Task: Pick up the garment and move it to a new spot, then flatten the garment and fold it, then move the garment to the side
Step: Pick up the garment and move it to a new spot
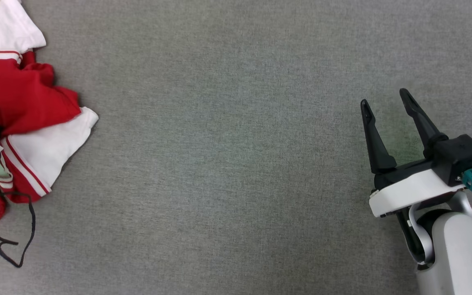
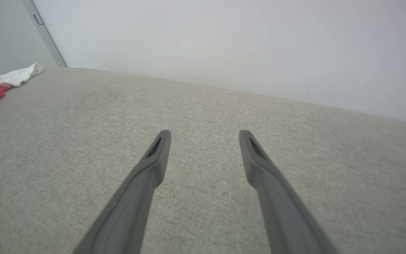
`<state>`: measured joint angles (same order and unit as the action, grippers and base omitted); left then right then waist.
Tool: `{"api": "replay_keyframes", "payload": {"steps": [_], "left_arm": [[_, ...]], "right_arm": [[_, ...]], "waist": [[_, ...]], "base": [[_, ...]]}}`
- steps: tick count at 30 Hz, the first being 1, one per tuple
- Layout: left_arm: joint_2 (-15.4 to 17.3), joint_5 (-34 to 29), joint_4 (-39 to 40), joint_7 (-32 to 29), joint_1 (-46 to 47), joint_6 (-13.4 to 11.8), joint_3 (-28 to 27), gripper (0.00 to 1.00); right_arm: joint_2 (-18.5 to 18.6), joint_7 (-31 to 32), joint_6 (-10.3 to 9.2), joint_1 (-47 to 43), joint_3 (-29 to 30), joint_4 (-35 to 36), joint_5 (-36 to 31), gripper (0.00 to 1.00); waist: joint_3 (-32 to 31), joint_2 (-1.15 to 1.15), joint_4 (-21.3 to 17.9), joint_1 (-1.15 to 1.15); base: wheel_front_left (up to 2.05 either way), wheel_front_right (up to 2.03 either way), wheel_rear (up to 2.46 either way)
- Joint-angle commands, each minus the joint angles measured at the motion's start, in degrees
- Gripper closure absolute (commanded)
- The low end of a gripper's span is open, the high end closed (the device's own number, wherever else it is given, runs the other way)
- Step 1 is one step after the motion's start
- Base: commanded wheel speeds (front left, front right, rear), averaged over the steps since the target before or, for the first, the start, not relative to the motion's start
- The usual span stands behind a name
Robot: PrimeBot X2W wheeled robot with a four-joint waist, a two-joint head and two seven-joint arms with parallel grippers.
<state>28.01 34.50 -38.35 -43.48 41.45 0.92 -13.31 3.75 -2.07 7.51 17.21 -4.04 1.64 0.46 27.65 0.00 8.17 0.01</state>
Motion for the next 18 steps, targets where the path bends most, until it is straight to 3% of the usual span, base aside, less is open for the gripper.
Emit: {"api": "replay_keyframes", "payload": {"steps": [1, 12, 18], "left_arm": [[0.0, -0.5, 0.7, 1.6, 0.0, -0.2, 0.0, 1.0], [3.5, -10.3, 5.5, 22.4, 4.9, 0.5, 4.8, 1.0], [3.9, -13.9, 5.5, 29.4, 8.1, 1.9, 8.3, 1.0]], "right_arm": [[0.2, -0.4, -0.04, 0.3, 0.2, -0.3, 0.1, 0.0], [-0.7, -2.1, -0.04, -3.7, 2.2, -2.8, 1.3, 0.0], [-0.9, -2.4, -0.04, -5.4, 2.3, -3.1, 2.1, 0.0]], "waist": [[-0.9, 0.0, 0.3, -0.01], [-11.2, 0.0, 1.0, -0.01], [-15.4, 0.0, -0.5, -0.01]], "base": [[0.0, 0.0, 0.0], [0.0, 0.0, 0.0], [0.0, 0.0, 0.0]]}}
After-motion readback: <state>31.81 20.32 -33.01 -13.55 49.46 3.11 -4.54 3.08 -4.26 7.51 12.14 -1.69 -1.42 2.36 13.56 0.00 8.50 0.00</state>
